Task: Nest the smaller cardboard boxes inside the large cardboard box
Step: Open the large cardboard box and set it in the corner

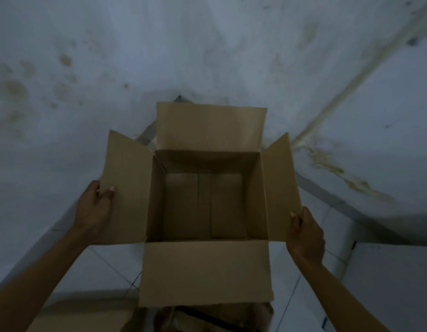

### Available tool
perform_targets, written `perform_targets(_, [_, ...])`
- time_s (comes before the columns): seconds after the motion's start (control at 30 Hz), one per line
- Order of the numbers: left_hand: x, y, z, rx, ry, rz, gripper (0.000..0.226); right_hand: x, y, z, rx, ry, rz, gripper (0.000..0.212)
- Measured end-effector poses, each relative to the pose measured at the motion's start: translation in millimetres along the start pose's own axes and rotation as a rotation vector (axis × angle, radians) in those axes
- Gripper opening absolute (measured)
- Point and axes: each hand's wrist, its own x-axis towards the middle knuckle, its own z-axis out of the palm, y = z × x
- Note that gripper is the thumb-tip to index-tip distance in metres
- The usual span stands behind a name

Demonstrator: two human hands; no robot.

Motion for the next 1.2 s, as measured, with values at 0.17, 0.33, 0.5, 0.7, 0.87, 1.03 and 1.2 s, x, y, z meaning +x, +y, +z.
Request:
perform_targets(0.17, [-3, 38, 13, -0.005, -0.064, 0.099, 0.022, -22, 31, -36, 0.092, 0.035, 0.040, 0.034])
perform_targets(0.33, [-18, 76, 36, 0.052, -0.131, 0.202, 0.019, -49, 69, -68, 0.118, 0.102, 0.109, 0.032])
perform_targets(0.5, [-33, 100, 72, 0.123, -0.187, 0.287, 0.023, -67, 112, -85, 0.110, 0.153, 0.217, 0.031])
perform_targets(0.7, [-64, 127, 119, 0.126, -0.206, 0.369, 0.022, -82, 155, -101, 0.101, 0.225, 0.286, 0.029])
perform_targets(0.87, [-92, 146, 160, 0.136, -0.260, 0.409, 0.023, -79, 189, -108, 0.066, 0.248, 0.353, 0.029])
perform_targets(1.03, [-106, 163, 198, 0.127, -0.309, 0.419, 0.024, -63, 211, -106, 0.084, 0.252, 0.402, 0.029])
perform_targets(1.2, [-105, 174, 236, 0.148, -0.336, 0.428, 0.023, -42, 223, -101, 0.112, 0.225, 0.420, 0.032])
